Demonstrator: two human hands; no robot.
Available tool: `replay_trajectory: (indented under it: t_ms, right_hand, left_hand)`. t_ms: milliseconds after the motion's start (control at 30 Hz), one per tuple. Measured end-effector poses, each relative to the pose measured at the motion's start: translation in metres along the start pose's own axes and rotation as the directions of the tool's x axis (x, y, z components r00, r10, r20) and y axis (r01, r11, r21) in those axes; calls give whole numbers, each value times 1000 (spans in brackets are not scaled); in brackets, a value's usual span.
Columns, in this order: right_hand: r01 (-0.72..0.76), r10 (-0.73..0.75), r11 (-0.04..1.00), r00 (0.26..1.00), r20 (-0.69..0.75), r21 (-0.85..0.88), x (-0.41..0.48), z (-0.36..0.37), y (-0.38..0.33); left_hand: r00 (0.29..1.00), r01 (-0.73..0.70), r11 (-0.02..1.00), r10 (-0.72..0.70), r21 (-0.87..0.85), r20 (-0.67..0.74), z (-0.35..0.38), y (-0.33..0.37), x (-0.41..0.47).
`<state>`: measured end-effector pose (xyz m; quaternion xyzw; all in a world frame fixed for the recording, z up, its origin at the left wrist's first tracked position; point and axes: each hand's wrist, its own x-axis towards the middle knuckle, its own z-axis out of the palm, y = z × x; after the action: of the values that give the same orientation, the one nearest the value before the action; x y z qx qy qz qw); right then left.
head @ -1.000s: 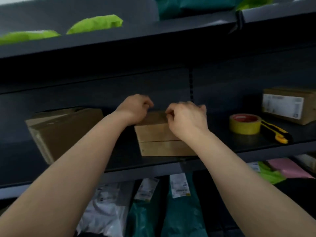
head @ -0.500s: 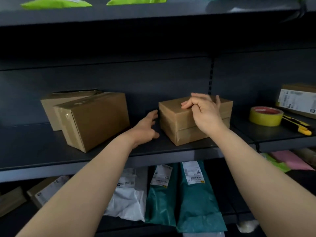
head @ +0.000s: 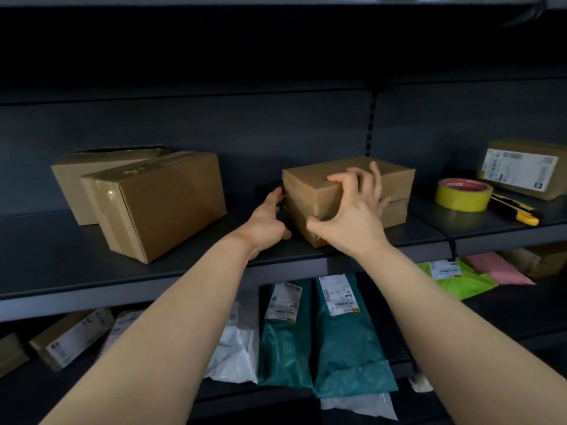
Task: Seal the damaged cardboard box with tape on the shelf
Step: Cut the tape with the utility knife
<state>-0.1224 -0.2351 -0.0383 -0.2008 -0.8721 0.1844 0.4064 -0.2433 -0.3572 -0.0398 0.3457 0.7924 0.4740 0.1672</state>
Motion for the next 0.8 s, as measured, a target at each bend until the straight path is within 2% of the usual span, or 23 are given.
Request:
replay_trajectory:
  t_ms: [67, 133, 200, 267, 300, 333, 367, 433, 500, 567, 667, 733, 800]
  right_hand:
    - [-64, 62, 994, 998, -31, -87, 3, 4, -11]
    - [-116, 114, 988, 993, -31, -97, 8, 4, -18]
    - [-115, 119, 992, 990, -76, 50, 10, 0, -15]
    - [-99, 156, 970, 955, -253, 222, 9, -7, 1]
    - [-127, 225, 948, 915, -335, 290, 8, -9, 14]
    - [-197, 329, 910, 879, -345, 364, 9, -12, 28]
    - [-303, 448, 844, 852, -270, 443, 12, -14, 42]
    - [-527, 609, 691, 793, -6, 496, 19, -16, 65]
    - [-626, 617, 665, 768, 173, 407, 23, -21, 75]
    - [-570, 565, 715, 812, 146, 404, 25, -32, 75]
    - [-314, 416, 792, 905, -87, 524, 29, -54, 67]
    - [-173, 347, 786, 918, -192, 594, 37, -68, 57]
    - [-153, 317, 740, 938, -139, 655, 44, -73, 52]
  left_hand:
    - [1000, 9, 1000, -10, 25, 24, 3, 2, -3]
    - [998, 11, 1000, -12, 23, 57, 4, 5, -7]
    - [998, -20, 1000, 20, 11, 62, 4, 7, -10]
    - [994, -61, 998, 60, 15, 90, 7, 10, -13]
    - [991, -71, 997, 69, 16, 116, 9, 10, -13]
    - [989, -79, 997, 75, 19, 127, 12, 11, -12]
    - [990, -79, 996, 74, 35, 119, 15, 10, -10]
    - [996, -74, 995, 70, 65, 62, 22, 14, -9]
    - [997, -70, 997, 70, 39, -10, 31, 20, -10]
    - [990, -65, 995, 54, -78, -133, 35, 31, -11]
    - [926, -48, 947, -77, -318, -371, 20, 60, -5]
    - [882, -5, 928, -171, -373, -439, 2, 79, 2]
    - [876, 40, 913, -228, -405, -426, -8, 89, 7]
